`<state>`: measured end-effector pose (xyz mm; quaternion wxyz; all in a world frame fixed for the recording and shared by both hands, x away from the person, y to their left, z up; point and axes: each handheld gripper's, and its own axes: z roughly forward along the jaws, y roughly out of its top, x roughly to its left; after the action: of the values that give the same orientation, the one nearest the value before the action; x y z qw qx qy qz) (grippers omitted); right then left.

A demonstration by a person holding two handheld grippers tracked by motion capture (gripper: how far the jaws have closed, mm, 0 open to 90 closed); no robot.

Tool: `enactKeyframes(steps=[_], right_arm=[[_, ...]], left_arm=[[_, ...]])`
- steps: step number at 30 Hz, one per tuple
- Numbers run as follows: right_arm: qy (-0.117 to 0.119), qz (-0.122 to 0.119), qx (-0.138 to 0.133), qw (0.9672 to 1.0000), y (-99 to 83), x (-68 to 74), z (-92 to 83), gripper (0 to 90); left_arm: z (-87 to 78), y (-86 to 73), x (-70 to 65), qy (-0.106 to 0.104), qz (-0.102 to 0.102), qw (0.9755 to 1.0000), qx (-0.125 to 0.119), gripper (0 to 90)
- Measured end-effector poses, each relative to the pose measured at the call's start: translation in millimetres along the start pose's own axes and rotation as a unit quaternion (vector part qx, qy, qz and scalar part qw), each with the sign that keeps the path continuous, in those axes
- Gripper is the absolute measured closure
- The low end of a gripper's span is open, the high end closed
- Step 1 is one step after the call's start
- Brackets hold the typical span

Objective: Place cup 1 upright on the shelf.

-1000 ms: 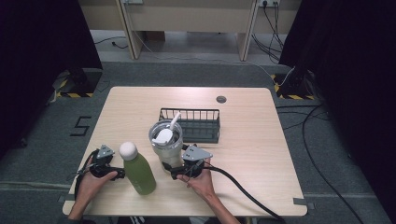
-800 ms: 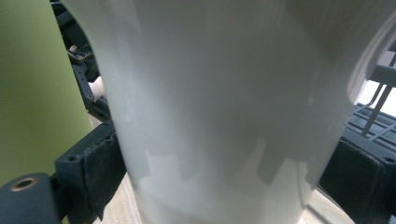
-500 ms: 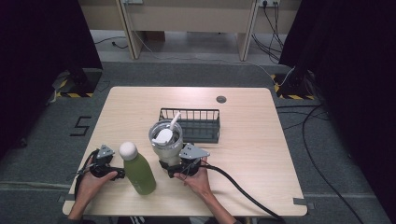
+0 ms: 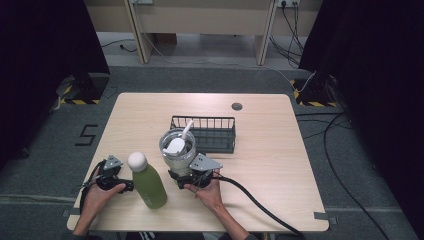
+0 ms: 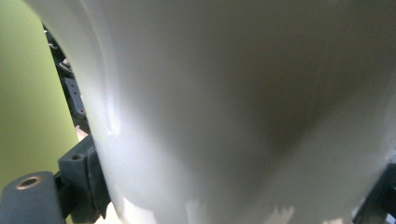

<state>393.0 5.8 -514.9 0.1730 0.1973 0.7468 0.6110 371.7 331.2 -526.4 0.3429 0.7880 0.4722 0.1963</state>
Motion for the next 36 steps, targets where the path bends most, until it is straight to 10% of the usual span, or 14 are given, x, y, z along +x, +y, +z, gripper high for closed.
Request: enactKeyframes(steps=[36], right_arm=[[-0.036,0.011,0.0,0.9993,46.6,-11.5,-29.7,11.3]], left_arm=[[0.0,0.0,0.1,0.0,0.0,1.0,0.0,0.0]])
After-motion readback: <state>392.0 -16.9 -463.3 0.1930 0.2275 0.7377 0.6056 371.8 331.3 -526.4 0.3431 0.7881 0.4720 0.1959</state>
